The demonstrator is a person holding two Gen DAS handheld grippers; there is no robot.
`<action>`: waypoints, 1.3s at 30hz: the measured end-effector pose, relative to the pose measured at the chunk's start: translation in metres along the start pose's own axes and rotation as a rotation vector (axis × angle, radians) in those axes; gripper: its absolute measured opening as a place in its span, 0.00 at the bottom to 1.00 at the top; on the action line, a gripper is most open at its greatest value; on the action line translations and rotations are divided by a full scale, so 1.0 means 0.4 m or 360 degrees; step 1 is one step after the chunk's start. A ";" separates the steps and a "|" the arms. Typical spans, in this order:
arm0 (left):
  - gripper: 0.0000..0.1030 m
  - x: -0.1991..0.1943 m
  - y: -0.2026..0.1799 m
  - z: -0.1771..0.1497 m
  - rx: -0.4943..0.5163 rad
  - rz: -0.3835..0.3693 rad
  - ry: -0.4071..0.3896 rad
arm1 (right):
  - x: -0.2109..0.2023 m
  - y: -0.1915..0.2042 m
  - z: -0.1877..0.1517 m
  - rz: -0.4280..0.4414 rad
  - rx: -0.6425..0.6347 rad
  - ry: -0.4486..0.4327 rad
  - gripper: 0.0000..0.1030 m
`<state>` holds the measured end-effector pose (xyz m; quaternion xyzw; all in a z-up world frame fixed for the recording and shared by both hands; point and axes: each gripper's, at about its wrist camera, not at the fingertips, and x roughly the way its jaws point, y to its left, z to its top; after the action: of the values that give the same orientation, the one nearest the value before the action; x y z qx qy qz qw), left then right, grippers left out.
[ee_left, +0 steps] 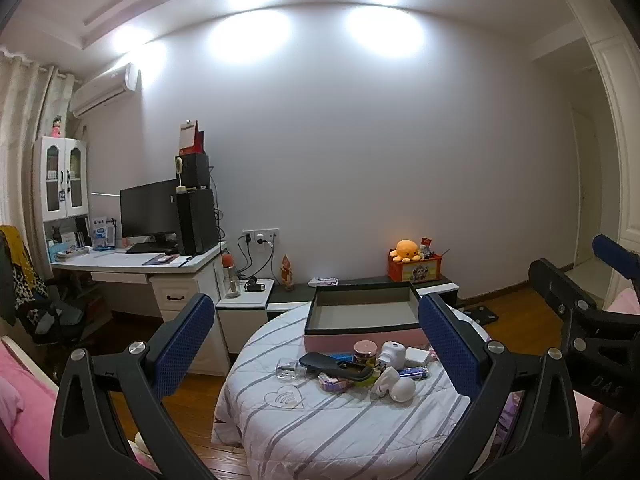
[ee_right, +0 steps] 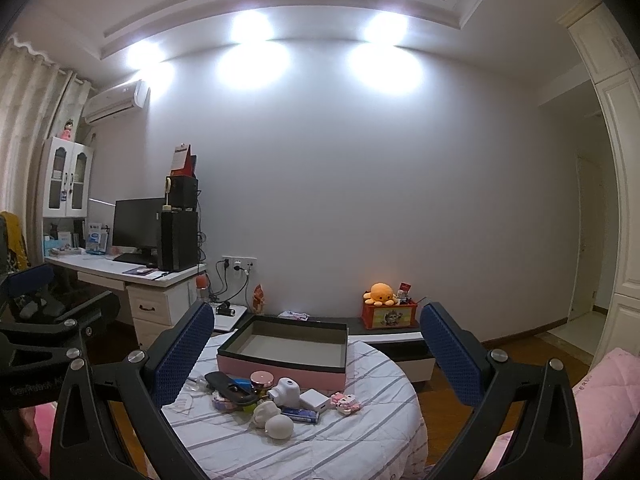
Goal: Organize rigid objects
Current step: 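Move both tools toward the cluttered objects on the bed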
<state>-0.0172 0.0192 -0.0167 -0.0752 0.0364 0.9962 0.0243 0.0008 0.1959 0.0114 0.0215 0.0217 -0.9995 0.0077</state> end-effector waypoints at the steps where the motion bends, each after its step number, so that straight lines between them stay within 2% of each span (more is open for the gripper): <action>1: 1.00 -0.001 -0.001 0.000 0.0004 -0.0001 0.0003 | 0.000 -0.002 0.001 -0.0004 0.0000 0.0000 1.00; 22: 1.00 0.035 -0.033 0.017 0.0036 -0.0032 0.0037 | 0.037 -0.030 -0.007 -0.0022 0.0026 0.0037 1.00; 39: 1.00 0.164 -0.034 0.045 0.0053 -0.0032 0.0110 | 0.154 -0.044 0.005 -0.0021 0.0044 0.0079 1.00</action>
<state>-0.0840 0.0368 -0.0096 -0.1095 0.0529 0.9920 0.0342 -0.0611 0.2126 0.0114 0.0463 0.0083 -0.9989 0.0002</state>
